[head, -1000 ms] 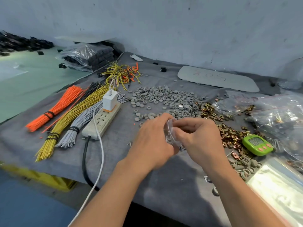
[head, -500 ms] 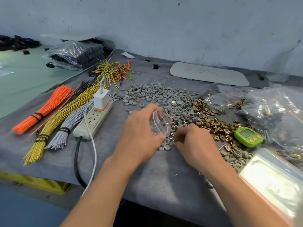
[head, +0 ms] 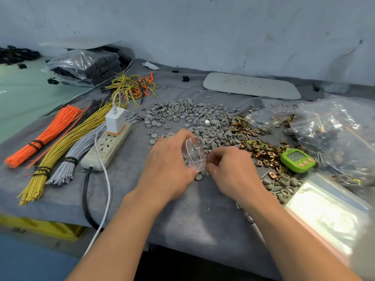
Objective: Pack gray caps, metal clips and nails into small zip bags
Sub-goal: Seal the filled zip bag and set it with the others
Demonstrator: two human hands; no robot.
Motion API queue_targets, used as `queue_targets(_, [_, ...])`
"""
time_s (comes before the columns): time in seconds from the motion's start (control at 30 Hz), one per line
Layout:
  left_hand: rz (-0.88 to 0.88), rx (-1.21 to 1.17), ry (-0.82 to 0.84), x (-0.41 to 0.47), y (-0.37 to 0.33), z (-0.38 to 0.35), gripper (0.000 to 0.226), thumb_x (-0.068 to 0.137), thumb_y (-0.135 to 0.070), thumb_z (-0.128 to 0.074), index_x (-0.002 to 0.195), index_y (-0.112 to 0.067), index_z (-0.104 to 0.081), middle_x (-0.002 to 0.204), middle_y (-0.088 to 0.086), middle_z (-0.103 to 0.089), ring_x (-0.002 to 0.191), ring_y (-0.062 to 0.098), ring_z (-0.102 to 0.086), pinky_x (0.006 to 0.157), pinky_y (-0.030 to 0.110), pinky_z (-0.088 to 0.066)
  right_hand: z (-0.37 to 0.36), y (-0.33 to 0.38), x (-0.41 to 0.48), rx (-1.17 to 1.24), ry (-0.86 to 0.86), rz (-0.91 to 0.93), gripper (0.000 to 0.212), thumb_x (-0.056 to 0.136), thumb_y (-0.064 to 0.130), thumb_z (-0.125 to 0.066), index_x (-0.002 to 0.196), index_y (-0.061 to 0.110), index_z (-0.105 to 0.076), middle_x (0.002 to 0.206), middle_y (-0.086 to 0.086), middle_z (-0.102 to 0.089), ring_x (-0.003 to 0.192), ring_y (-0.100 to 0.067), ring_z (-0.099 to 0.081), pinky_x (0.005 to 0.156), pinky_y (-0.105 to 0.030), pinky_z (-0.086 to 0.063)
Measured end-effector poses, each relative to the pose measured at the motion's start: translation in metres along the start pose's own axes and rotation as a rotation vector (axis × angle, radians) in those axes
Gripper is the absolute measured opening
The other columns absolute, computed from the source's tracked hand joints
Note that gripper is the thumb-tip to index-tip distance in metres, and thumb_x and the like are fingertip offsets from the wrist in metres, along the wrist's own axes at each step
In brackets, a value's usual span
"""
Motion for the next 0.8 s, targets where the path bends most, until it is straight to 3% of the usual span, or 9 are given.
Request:
queue_targets(0.1, [-0.008,0.042,0.010,0.001,-0.002,-0.002,0.054,0.072,-0.036,-0.084,0.114,-0.041,-0.050,0.096,-0.014,-0.055,0.093,0.014,-0.049,0.075,0.031,-0.036,0.011,-0.001,-0.002,0.201,-0.146,0.029,0.012,0.086,0.022,-0.076,0.076,0.029,-0.074,0.065,0.015,-0.067,0.065,-0.003,-0.062,0.062,-0.019,-0.050])
queue_targets(0.17, [-0.010,0.059,0.022,0.000,-0.005,-0.005,0.053,0.072,-0.031,-0.083,0.113,-0.039,-0.051,0.093,-0.014,-0.053,0.093,0.016,-0.049,0.075,0.030,-0.034,0.016,0.003,-0.005,0.373,-0.184,0.064,0.012,0.086,0.020,-0.078,0.076,0.027,-0.077,0.062,0.014,-0.068,0.061,-0.004,-0.062,0.055,-0.014,-0.045])
queue_targets(0.27, [-0.020,0.000,0.072,-0.003,-0.010,-0.013,0.044,0.072,-0.029,-0.078,0.105,-0.039,-0.050,0.093,-0.012,-0.058,0.092,0.019,-0.053,0.068,0.031,-0.034,0.014,0.014,-0.011,0.530,-0.063,0.110,0.018,0.086,0.010,-0.076,0.083,0.027,-0.083,0.071,0.009,-0.075,0.067,-0.009,-0.069,0.063,-0.025,-0.054])
queue_targets(0.4, [-0.045,-0.052,0.055,-0.004,-0.016,-0.015,0.043,0.070,-0.029,-0.076,0.101,-0.041,-0.049,0.089,-0.012,-0.060,0.085,0.014,-0.049,0.060,0.015,-0.032,0.007,0.020,-0.009,0.534,0.060,0.147,0.017,0.086,0.003,-0.067,0.078,0.012,-0.079,0.071,-0.008,-0.073,0.062,-0.013,-0.060,0.060,-0.032,-0.049])
queue_targets(0.53, [-0.018,-0.101,0.035,-0.001,-0.018,-0.012,0.041,0.071,-0.027,-0.078,0.102,-0.037,-0.053,0.091,-0.011,-0.065,0.088,0.017,-0.056,0.069,0.036,-0.045,0.013,0.015,-0.008,0.709,-0.060,0.082,0.028,0.084,0.005,-0.068,0.076,0.026,-0.083,0.066,0.006,-0.075,0.050,0.001,-0.057,0.046,-0.018,-0.045])
queue_targets(0.6, [0.030,-0.097,0.023,0.001,-0.016,-0.011,0.045,0.071,-0.022,-0.081,0.102,-0.036,-0.052,0.092,-0.009,-0.066,0.090,0.021,-0.058,0.072,0.038,-0.045,0.018,0.008,-0.007,0.829,-0.165,-0.007,0.027,0.082,0.006,-0.068,0.076,0.028,-0.083,0.067,0.006,-0.076,0.046,0.001,-0.057,0.046,-0.014,-0.041])
queue_targets(0.7, [0.085,-0.101,-0.007,0.001,-0.010,-0.008,0.043,0.074,-0.026,-0.082,0.103,-0.038,-0.052,0.093,-0.010,-0.066,0.088,0.018,-0.057,0.069,0.032,-0.038,0.023,-0.006,-0.003,0.731,-0.277,-0.137,0.025,0.085,0.010,-0.067,0.076,0.027,-0.082,0.069,0.007,-0.076,0.047,-0.002,-0.059,0.050,-0.022,-0.046])
queue_targets(0.8, [0.094,-0.120,-0.055,0.001,-0.007,-0.004,0.038,0.075,-0.027,-0.079,0.101,-0.037,-0.053,0.088,-0.013,-0.064,0.084,0.015,-0.056,0.069,0.029,-0.039,0.021,-0.003,-0.007,0.297,-0.253,-0.042,0.018,0.092,0.017,-0.066,0.094,0.026,-0.081,0.081,0.013,-0.076,0.068,-0.004,-0.069,0.066,-0.019,-0.055])
Point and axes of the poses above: each hand's wrist, its own x-axis towards the middle knuckle, its own z-axis out of the back of the hand, y = z × x, the point moved 4 cm from there along x, towards the middle knuckle
